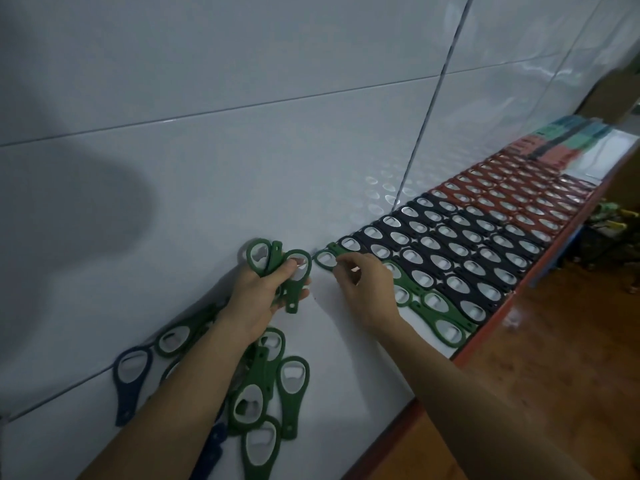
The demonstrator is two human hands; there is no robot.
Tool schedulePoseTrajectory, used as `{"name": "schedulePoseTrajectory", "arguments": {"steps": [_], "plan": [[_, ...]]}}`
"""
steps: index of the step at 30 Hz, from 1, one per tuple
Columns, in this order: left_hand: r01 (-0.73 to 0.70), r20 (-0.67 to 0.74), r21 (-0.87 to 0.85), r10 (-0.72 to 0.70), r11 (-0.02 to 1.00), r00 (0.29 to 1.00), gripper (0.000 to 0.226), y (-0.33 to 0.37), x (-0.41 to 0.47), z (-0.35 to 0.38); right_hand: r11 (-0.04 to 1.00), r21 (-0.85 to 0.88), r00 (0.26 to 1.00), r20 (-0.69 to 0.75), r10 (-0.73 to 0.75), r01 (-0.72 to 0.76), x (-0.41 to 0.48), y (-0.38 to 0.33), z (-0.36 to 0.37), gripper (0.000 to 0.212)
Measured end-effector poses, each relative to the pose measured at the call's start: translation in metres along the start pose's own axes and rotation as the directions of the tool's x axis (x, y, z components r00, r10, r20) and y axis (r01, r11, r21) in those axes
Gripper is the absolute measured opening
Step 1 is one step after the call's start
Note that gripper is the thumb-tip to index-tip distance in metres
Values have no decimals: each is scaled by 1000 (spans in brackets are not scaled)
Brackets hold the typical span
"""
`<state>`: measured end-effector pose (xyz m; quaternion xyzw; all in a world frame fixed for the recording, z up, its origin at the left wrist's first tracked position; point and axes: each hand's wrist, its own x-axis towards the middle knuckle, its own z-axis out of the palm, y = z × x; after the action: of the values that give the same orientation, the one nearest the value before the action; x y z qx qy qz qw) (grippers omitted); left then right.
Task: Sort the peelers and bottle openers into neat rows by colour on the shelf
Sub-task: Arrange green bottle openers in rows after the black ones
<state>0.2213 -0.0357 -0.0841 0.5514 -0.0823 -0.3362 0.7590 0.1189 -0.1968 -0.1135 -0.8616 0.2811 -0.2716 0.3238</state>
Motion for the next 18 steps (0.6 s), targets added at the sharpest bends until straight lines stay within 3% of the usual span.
{"name": "schedulePoseTrajectory", "arguments": {"steps": [3,4,8,11,12,13,15,16,18], "plan": [[-32,-44,101,37,994,998,21,-6,6,12,945,325,999,8,39,-40,-17,-21,-17,17],[-36,-62,148,45,988,997,20,-9,8,17,934,356,999,25,25,-32,-23,-25,-23,24],[-31,-34,248,40,968,999,16,-20,8,44,991,66,993,-45,-111,114,-38,-17,-30,28],[-67,77,304,46,950,996,17,-22,8,62,997,-15,988,-135,-77,75,-42,-1,-42,23],[-133,88,376,107,917,990,20,-23,11,63,999,-23,987,-151,-50,48,-43,4,-48,22],[-242,109,493,217,836,970,23,-25,16,63,999,-30,988,-155,-27,23,-43,10,-53,22],[-456,231,704,432,545,872,20,-34,28,59,997,-77,992,-122,-17,7,-43,20,-59,21],[-518,311,757,478,398,822,16,-40,33,57,993,-116,995,-95,-39,28,-43,23,-60,20],[-535,408,822,452,197,793,17,-50,41,53,977,-191,994,-39,-104,95,-43,29,-56,16]]}}
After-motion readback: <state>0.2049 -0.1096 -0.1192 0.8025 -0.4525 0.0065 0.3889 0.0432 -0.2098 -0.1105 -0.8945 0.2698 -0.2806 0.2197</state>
